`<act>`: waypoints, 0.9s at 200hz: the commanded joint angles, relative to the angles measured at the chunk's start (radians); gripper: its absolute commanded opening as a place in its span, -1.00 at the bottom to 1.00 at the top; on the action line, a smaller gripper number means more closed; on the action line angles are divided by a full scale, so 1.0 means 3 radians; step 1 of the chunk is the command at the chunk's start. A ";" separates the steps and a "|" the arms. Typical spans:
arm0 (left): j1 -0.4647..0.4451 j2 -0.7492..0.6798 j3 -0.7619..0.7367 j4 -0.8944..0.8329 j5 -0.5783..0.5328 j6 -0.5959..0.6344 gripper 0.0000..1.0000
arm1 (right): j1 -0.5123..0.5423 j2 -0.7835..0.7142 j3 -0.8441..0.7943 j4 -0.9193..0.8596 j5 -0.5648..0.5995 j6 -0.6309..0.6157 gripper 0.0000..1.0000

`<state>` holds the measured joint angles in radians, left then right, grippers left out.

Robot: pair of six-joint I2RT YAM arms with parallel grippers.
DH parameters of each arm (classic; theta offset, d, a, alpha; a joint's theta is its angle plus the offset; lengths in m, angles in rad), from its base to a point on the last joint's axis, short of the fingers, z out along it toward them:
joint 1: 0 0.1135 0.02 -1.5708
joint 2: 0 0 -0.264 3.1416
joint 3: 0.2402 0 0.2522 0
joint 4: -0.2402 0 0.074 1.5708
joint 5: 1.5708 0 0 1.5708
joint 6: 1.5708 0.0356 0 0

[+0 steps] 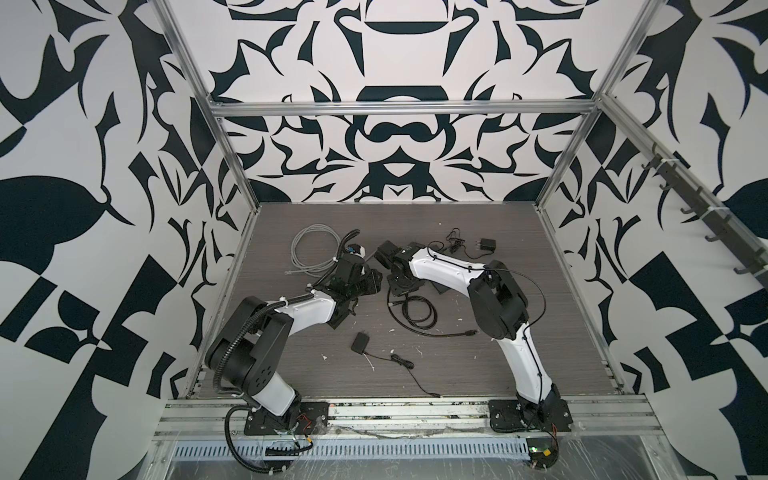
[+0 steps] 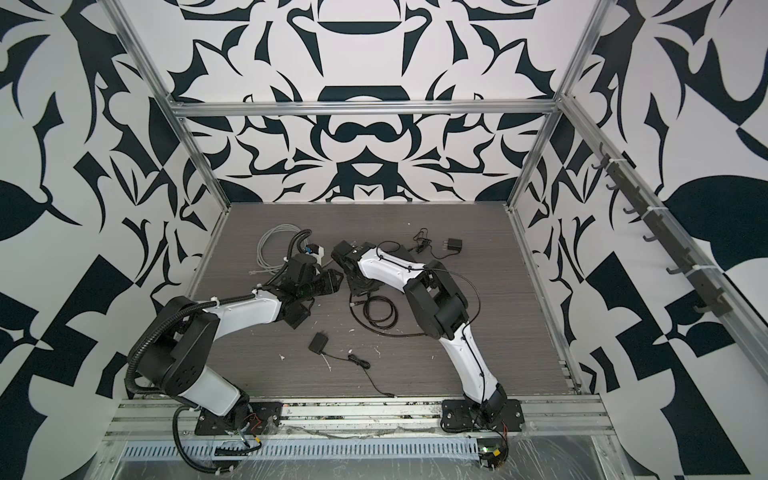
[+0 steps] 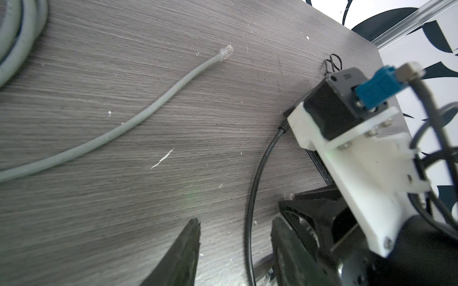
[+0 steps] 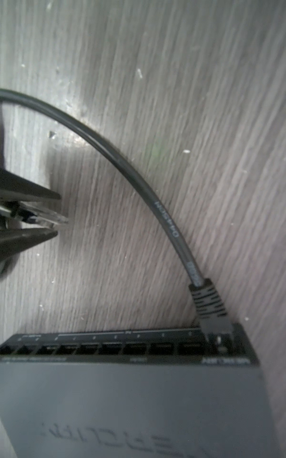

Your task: Insert the plug into the switch port

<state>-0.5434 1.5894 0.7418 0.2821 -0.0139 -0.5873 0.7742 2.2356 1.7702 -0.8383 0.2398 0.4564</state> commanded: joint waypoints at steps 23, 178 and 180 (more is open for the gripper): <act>-0.0001 0.0060 0.0079 -0.0068 0.0044 -0.0026 0.00 | -0.0017 -0.0191 0.0044 -0.0004 -0.0085 0.0046 -0.81; -0.0162 0.0168 0.0339 0.0521 0.1156 -0.0124 -0.02 | -0.0923 -0.1116 -0.1160 0.2020 -0.2363 0.0606 -0.84; -0.0162 0.0178 0.0346 0.0516 0.1156 -0.0124 -0.02 | -0.0929 -0.1124 -0.1168 0.2039 -0.2371 0.0620 -0.84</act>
<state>-0.5938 1.6062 0.8185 0.3847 0.2619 -0.5976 0.4988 1.9488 1.4540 -0.3641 -0.3714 0.5861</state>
